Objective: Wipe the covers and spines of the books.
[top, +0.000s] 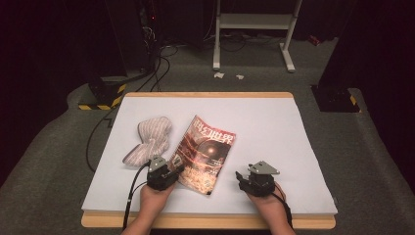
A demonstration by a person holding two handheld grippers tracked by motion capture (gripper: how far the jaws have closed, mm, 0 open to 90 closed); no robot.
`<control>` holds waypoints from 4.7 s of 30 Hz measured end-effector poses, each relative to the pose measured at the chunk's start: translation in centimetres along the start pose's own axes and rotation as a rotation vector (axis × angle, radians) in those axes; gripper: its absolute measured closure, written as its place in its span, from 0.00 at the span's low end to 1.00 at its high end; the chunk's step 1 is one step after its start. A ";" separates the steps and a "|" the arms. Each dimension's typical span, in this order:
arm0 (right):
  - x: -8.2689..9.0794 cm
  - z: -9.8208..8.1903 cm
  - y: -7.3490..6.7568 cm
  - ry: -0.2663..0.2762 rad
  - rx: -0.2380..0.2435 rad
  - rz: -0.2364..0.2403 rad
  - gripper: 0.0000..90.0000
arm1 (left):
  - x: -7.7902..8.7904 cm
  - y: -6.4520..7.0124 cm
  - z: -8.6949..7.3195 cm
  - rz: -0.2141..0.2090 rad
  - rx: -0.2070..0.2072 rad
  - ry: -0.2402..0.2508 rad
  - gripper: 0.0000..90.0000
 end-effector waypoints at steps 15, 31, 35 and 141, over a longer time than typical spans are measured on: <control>0.0 -0.4 0.7 0.022 0.003 -0.005 0.45 | 0.5 -0.1 1.3 0.018 -0.033 0.055 0.92; 0.0 -0.2 0.4 0.053 0.032 0.008 0.46 | 0.9 0.0 2.2 0.027 -0.059 0.088 0.93; 0.0 -0.3 0.2 0.050 0.024 0.017 0.46 | 1.0 0.0 2.6 0.023 -0.065 0.093 0.93; 1.0 2.1 -4.6 0.147 0.134 0.002 0.94 | 4.4 -5.6 3.2 0.142 -0.207 0.024 0.44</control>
Point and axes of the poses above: each handheld gripper's, and its own axes: x roughly backward along the jaws, z roughly out of its top, y roughly to its right, the point moved 9 cm from there along -x, roughly forward along the jaws, and after that the axes turned 4 degrees about -z, right-handed, at the moved point
